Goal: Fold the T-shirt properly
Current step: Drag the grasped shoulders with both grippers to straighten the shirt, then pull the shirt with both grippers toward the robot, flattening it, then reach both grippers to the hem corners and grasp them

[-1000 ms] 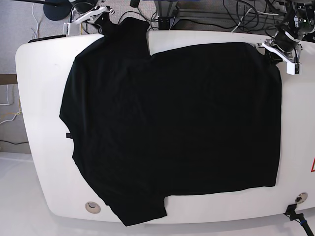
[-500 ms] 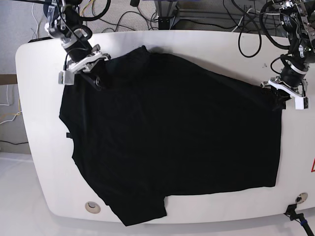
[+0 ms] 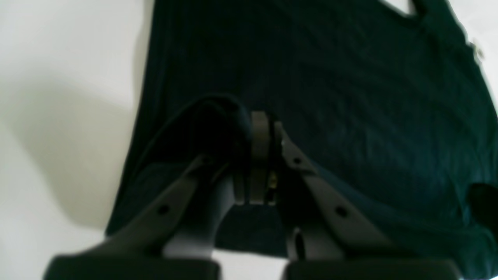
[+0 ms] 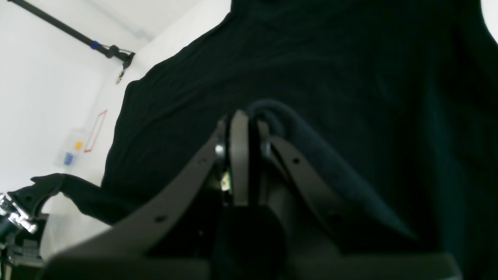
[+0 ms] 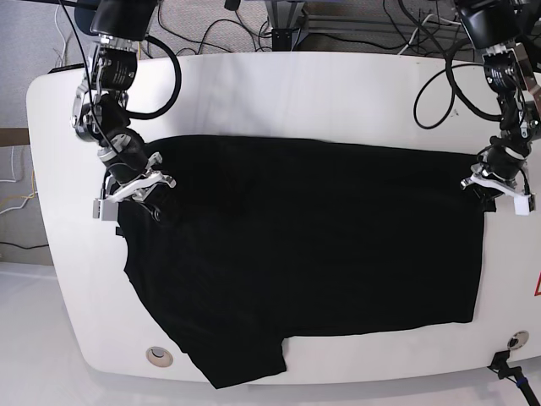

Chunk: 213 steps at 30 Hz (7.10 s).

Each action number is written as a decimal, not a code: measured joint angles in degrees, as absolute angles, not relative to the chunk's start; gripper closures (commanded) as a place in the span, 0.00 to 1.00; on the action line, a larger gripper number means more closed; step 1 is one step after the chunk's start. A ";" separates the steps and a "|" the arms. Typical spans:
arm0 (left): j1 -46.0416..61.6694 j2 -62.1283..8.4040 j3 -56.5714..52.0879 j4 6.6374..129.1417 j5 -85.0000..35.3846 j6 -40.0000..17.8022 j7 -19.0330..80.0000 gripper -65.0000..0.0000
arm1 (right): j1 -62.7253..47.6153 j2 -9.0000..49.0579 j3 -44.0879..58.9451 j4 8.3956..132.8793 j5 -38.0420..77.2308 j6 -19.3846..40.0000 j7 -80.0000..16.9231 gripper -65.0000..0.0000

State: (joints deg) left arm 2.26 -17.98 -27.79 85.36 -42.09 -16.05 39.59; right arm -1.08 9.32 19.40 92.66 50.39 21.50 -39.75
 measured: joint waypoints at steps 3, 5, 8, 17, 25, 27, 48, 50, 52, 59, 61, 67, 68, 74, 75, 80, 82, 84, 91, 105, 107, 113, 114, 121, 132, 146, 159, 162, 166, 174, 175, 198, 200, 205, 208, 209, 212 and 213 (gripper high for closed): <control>-0.45 -19.05 -27.66 81.01 -42.11 -16.19 39.59 1.00 | 3.27 10.39 19.40 88.18 50.85 21.71 -39.40 1.00; -1.87 -19.44 -27.81 78.59 -41.85 -15.86 39.42 1.00 | 4.99 11.35 19.44 85.27 50.59 21.52 -39.29 1.00; -3.57 -19.25 -27.73 75.96 -41.78 -15.77 39.64 1.00 | 7.33 11.46 19.42 81.43 50.81 21.91 -39.55 1.00; -6.55 -19.90 -25.67 71.68 -41.65 -15.70 39.70 1.00 | 12.58 11.46 19.29 74.76 50.72 22.02 -39.27 1.00; -8.32 -21.85 -23.94 71.53 -41.71 -15.77 39.72 0.55 | 17.45 11.62 19.31 66.50 46.76 21.58 -39.31 0.34; -10.07 -23.40 -23.66 70.24 -38.22 -15.73 39.64 0.55 | 18.24 11.60 19.42 66.06 42.59 21.26 -39.38 0.21; 13.37 -30.65 -23.24 93.27 -34.54 -16.60 31.92 0.55 | -2.96 15.07 19.70 92.55 7.77 28.69 -42.13 0.22; 14.22 -30.72 -23.29 93.45 -34.70 -16.56 31.53 0.55 | -2.92 15.11 19.70 88.90 7.84 28.64 -38.98 0.22; 15.05 -30.68 -23.31 93.45 -34.68 -16.53 31.66 0.55 | -2.66 15.11 19.70 84.66 7.84 28.56 -35.03 0.22; 15.40 -30.55 -23.29 93.43 -34.52 -16.53 31.64 0.55 | 1.61 15.46 19.84 73.32 8.12 28.56 -25.43 0.23; 15.42 -30.52 -23.29 93.43 -34.50 -16.53 31.64 0.55 | 2.17 15.62 19.88 71.96 8.14 28.56 -24.77 0.33; 15.38 -30.52 -23.18 93.32 -34.52 -16.53 31.66 0.55 | 2.00 14.57 19.94 71.75 9.30 28.53 -24.49 1.00; 15.38 -30.52 -23.18 93.32 -34.52 -16.56 31.66 0.55 | 2.00 14.02 19.94 71.77 9.41 28.56 -24.16 1.00; 15.03 -30.55 -23.20 89.97 -34.79 -16.71 31.48 0.39 | 0.80 12.82 20.25 71.96 9.43 28.29 -22.90 1.00; 15.11 -30.55 -23.20 88.42 -34.72 -16.47 31.59 0.36 | 0.58 12.56 20.25 72.05 9.43 28.01 -22.61 1.00; 15.00 -30.68 -23.20 81.87 -34.54 -16.53 31.79 0.35 | 0.10 12.05 19.99 72.31 9.89 28.38 -21.80 1.00; 13.61 -30.50 -23.16 80.07 -34.54 -16.36 31.94 0.35 | 0.10 12.05 19.99 72.31 9.89 28.36 -21.87 1.00; 11.31 -30.68 -22.15 77.58 -34.41 -16.10 31.59 0.35 | 0.05 12.03 19.99 72.31 9.89 28.38 -21.80 1.00; 6.22 -30.39 -16.32 70.91 -34.52 -16.34 31.64 0.35 | 0.08 12.01 19.99 72.31 9.89 28.47 -21.82 1.00; 2.22 -30.72 -11.66 64.14 -35.18 -16.53 29.85 1.00 | -4.16 10.09 20.05 77.54 8.99 29.08 -23.18 1.00; 4.93 -30.92 -11.70 65.56 -35.53 -16.49 28.84 1.00 | -6.85 9.28 19.73 80.09 9.21 29.67 -23.29 1.00; 18.68 -33.04 -14.31 75.50 -35.81 -16.53 28.84 1.00 | -18.22 9.47 19.84 89.43 9.63 29.39 -23.62 1.00; 21.32 -33.08 -15.68 76.97 -35.83 -16.53 28.84 1.00 | -20.36 9.45 19.84 91.05 9.72 29.39 -23.55 1.00; 34.30 -33.06 -21.96 84.40 -35.55 -16.32 29.04 1.00 | -33.54 9.41 19.84 100.82 9.34 29.54 -23.70 1.00; 40.38 -33.10 -22.13 88.16 -35.86 -16.36 28.40 1.00 | -40.23 9.39 19.92 104.20 9.45 29.63 -23.09 1.00; 42.06 -34.44 -22.46 88.29 -35.83 -15.94 28.21 0.43 | -39.72 9.41 21.39 104.20 9.78 30.09 -23.81 0.55; 34.15 -31.64 -35.99 94.70 -35.14 -16.60 31.38 0.46 | -36.05 9.39 21.37 111.44 7.66 29.82 -27.55 0.49; 30.46 -31.57 -36.32 96.47 -35.00 -16.62 31.97 0.46 | -33.01 9.37 21.34 111.39 7.46 30.30 -27.83 0.49; 19.59 -30.68 -35.79 94.63 -34.89 -16.82 32.25 0.46 | -24.71 9.41 21.37 111.35 7.29 30.11 -31.66 0.49; -1.30 -30.13 -35.64 75.92 -34.70 -16.47 39.57 0.46 | -7.09 9.39 20.95 103.72 7.70 30.44 -37.60 0.49; -3.55 -30.15 -34.81 73.52 -33.61 -16.08 39.46 0.46 | -5.43 9.37 21.10 102.32 7.22 30.06 -38.17 0.49; -31.53 -31.03 -7.40 21.26 -23.79 -19.14 14.87 0.46 | 5.63 9.52 21.06 81.49 7.25 30.04 -35.40 0.50; -31.62 -30.39 -7.40 21.21 -23.81 -19.05 14.02 0.46 | 5.63 9.91 20.99 82.26 7.22 30.06 -35.44 0.50; -31.14 -27.83 -7.33 23.83 -23.66 -19.99 14.85 0.46 | 11.38 10.98 21.23 78.30 6.87 29.87 -35.35 0.50; -30.94 -27.00 -7.16 25.69 -23.49 -20.34 15.68 0.47 | 17.98 11.57 20.99 69.80 7.42 30.30 -35.59 0.50; -30.92 -27.16 -7.16 25.78 -23.55 -20.21 15.62 0.47 | 20.56 11.79 21.08 66.87 7.20 29.93 -35.35 0.50; -30.81 -27.94 -7.18 26.02 -23.38 -19.77 15.49 0.47 | 28.05 12.75 21.19 56.03 6.76 29.58 -32.91 0.49; -30.85 -27.97 -7.20 26.06 -23.40 -19.75 15.46 0.47 | 30.33 12.78 21.06 52.82 6.39 29.34 -30.89 0.49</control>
